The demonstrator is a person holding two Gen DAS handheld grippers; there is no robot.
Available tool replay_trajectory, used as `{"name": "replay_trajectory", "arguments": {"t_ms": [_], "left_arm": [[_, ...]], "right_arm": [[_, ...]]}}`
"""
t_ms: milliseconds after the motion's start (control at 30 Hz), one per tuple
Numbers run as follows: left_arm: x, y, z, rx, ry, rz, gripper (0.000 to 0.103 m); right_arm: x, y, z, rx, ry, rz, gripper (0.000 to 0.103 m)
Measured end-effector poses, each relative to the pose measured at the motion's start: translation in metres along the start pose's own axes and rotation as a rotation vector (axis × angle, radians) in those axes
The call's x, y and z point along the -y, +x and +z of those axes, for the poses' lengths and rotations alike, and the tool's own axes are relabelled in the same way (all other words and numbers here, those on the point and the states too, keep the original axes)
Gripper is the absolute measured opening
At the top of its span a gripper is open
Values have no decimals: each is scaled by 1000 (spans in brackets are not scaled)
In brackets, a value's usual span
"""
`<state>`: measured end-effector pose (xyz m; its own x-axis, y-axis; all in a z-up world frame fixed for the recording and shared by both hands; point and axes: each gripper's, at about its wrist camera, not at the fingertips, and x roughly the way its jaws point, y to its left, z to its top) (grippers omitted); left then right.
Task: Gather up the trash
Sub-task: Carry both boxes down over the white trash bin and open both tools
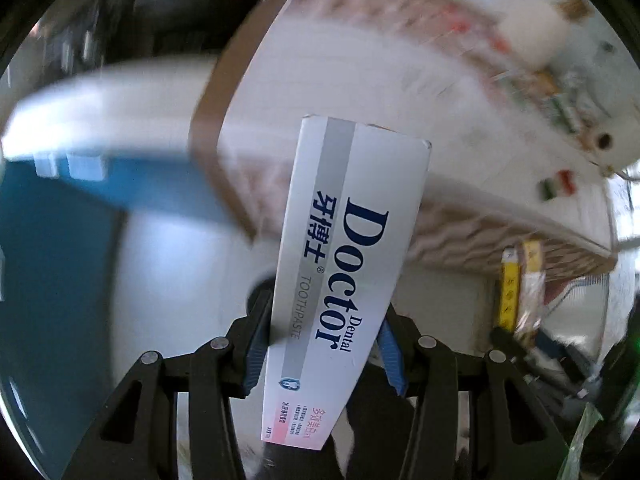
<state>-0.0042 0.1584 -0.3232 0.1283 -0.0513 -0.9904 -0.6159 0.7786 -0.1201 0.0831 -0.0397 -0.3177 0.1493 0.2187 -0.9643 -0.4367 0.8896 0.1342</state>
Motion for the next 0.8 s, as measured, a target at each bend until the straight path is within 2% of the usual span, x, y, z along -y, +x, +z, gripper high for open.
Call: {"name": "replay_trajectory", "arguments": {"t_ms": [100,233,333,433,567,600,633,667,700,733,800], "left_arm": [[-39,77,-11,-130,-110,-53,45],[-76,195,-23,-261,-209,-113,45],[-97,288,-32,-354,-261,-142,45],[-116,372,-39,-428,-289,-128,46],[-140,448,-47,-480,-293,-119,47],[-146,458,-47,-483,-290,-105,50],[-150,466,-50,-480,-290,-96,64],[-153,471,-51,-468,-291,-92,72],[-157,473,-53,-454,-296,-89,87],[-160,473,-55,-444,-299,-80,92],[-164,468,-67,-422,-295,-47,93]], "right_arm": [[-18,57,-37,-116,-26,35,60],[-32,164,-84,-272,-27,88,60],[-36,247,-111,-349,-6,115,60],[-39,321,-133,-397,9,128,60],[-46,416,-156,-449,-15,138,60],[-49,441,-163,-477,-26,153,60],[-50,460,-168,-493,-25,161,61],[-49,474,-172,-504,-24,166,61],[-49,486,-174,-520,-30,174,62],[-48,498,-177,-535,-39,178,63],[-47,512,-182,-539,-43,173,76]]}}
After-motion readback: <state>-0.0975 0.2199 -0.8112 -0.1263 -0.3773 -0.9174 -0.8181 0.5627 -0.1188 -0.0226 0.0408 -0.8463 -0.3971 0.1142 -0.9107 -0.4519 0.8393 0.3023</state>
